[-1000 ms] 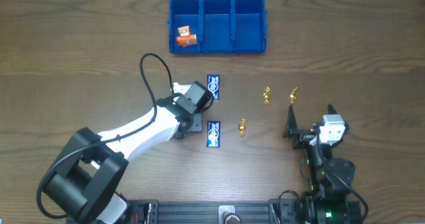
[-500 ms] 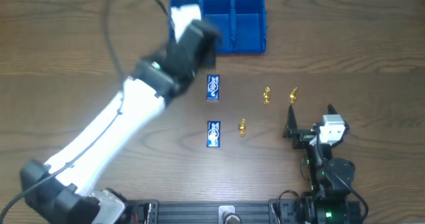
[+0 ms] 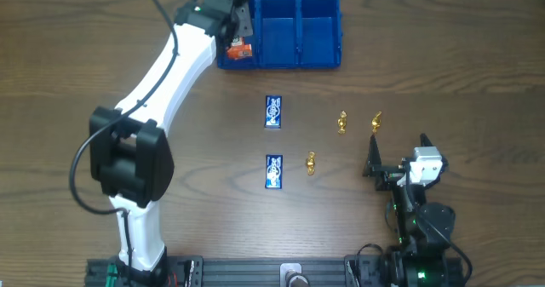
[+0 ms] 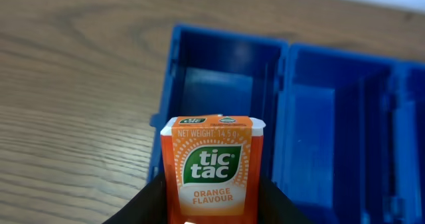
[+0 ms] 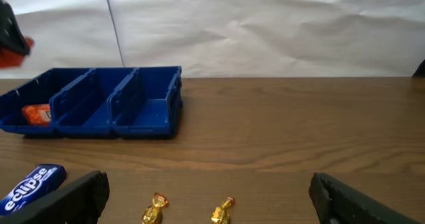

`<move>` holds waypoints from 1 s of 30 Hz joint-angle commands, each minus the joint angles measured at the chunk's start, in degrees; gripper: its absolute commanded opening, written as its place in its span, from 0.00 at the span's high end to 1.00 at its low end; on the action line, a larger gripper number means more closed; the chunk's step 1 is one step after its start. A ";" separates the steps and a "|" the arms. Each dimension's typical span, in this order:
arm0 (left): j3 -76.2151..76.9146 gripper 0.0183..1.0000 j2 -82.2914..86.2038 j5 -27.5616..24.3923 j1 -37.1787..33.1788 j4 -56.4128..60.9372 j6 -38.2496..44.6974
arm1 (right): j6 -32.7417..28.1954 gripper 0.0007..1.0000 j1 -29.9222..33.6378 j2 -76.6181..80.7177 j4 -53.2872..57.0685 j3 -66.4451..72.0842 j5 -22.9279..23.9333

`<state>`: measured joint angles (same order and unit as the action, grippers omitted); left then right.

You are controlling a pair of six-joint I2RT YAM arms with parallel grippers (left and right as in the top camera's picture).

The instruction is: Sort Candies Into Trays

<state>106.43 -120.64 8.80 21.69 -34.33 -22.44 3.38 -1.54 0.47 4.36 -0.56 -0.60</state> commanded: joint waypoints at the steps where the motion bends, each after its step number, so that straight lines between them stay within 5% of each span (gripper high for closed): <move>1: 1.11 0.68 -2.05 -2.58 -0.79 0.98 0.63 | -0.68 0.00 -0.22 -0.31 0.33 0.11 0.11; 5: 1.11 0.60 -2.69 -2.71 -0.79 1.60 0.68 | -0.68 0.00 -0.22 -0.31 0.33 0.11 0.13; 9: 1.11 0.21 -2.62 -3.17 -1.44 1.97 0.63 | -0.68 0.00 -0.22 -0.31 0.33 0.11 0.11; 11: 1.11 0.15 -2.01 -4.02 -2.16 1.77 0.61 | -0.68 0.00 -0.22 -0.31 0.33 0.11 0.13; 17: -8.26 0.14 15.96 -3.52 -4.70 2.78 0.63 | -0.68 0.00 -0.22 -0.31 0.33 0.11 0.11; 24: -44.33 0.11 58.93 3.82 -5.62 14.19 3.17 | -0.68 0.00 -0.22 -0.31 0.33 0.11 0.11; 30: -68.52 0.01 85.96 -0.68 -11.61 23.87 11.13 | -0.68 0.00 -0.22 -0.31 0.33 0.11 0.11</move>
<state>49.23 -43.48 10.41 12.78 -13.06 -18.06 3.38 -1.54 0.40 4.36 -0.56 -0.58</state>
